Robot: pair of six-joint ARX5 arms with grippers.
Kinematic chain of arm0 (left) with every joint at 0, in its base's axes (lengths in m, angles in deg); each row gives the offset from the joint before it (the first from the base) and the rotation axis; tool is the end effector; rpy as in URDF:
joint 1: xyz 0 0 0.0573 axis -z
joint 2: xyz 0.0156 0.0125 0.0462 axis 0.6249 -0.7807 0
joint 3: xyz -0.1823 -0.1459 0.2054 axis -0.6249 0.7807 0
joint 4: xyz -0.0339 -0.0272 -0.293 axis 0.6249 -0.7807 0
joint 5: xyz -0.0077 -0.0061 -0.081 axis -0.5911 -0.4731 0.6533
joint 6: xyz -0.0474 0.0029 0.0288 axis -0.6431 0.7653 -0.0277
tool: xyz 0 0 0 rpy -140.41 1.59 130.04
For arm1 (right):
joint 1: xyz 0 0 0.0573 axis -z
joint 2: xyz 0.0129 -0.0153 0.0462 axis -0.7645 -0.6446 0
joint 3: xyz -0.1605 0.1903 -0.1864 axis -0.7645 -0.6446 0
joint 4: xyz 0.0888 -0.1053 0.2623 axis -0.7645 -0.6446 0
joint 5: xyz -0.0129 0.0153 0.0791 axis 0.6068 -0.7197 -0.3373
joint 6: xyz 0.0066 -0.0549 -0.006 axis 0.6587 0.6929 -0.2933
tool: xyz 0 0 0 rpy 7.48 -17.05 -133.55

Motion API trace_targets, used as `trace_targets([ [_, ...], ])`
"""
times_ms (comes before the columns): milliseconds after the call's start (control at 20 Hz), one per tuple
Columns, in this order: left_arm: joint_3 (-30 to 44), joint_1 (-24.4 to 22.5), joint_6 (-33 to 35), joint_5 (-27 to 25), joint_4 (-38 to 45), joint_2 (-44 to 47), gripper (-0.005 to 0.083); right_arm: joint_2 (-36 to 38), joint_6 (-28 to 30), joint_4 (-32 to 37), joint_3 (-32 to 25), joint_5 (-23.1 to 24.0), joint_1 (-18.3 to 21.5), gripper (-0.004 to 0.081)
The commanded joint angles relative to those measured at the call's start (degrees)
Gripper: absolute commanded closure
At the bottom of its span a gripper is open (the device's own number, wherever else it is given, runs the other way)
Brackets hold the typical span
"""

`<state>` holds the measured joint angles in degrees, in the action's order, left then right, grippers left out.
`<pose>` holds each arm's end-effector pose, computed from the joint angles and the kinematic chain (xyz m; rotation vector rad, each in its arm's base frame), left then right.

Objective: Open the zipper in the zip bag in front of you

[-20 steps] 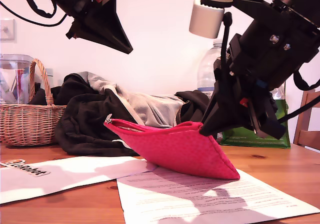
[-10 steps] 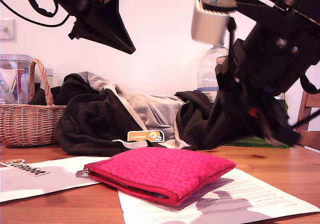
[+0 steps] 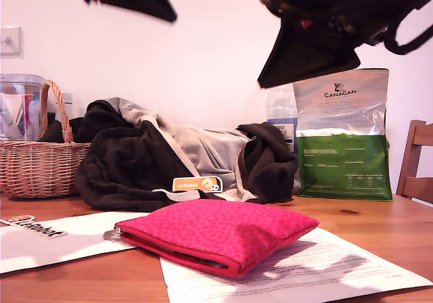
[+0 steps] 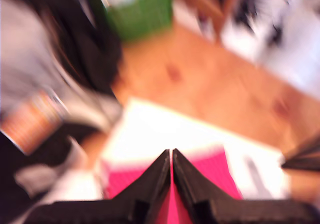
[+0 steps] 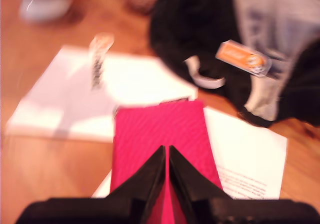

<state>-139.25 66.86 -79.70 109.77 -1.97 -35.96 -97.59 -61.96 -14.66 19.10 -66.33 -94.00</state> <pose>0.2866 -0.1670 0.3840 0.1742 0.4613 -0.8941 0.1775 0.1679 0.2536 -0.1691 0.3697 0.6646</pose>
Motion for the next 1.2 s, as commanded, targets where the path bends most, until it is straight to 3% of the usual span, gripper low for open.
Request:
trace_targets([
  [0, 7.2, 0.5, -0.9, -1.3, 5.9, 0.7, 0.0794, -0.4, -3.1, 3.7, -0.5, 0.4, 3.0, 0.0782],
  [100, 13.5, 0.5, -1.7, -1.8, 14.0, 3.1, 0.0793, -0.4, -4.3, 7.1, -0.5, -2.1, 7.8, 0.0782],
  [300, 24.7, -1.5, -3.5, -4.3, 25.2, 9.3, 0.0794, 0.2, -3.7, 8.4, -0.5, -11.6, 20.6, 0.0782],
  [500, 33.2, -5.1, -5.4, -4.3, 31.8, 15.5, 0.0794, 3.4, 1.6, 7.7, -1.3, -17.7, 26.9, 0.0782],
  [650, 40.2, -7.2, -7.8, -4.2, 35.1, 21.3, 0.0794, 8.3, 2.0, 7.4, -4.0, -18.7, 27.2, 0.0782],
  [850, 46.9, -7.5, -8.7, -4.3, 35.3, 31.2, 0.0794, 15.6, 1.7, 3.7, -8.1, -18.4, 24.6, 0.0782],
  [1150, 51.3, -6.1, -9.1, -6.0, 24.9, 44.2, 0.0794, 27.7, 3.9, -6.2, -11.1, -14.7, 20.6, 0.0782],
])
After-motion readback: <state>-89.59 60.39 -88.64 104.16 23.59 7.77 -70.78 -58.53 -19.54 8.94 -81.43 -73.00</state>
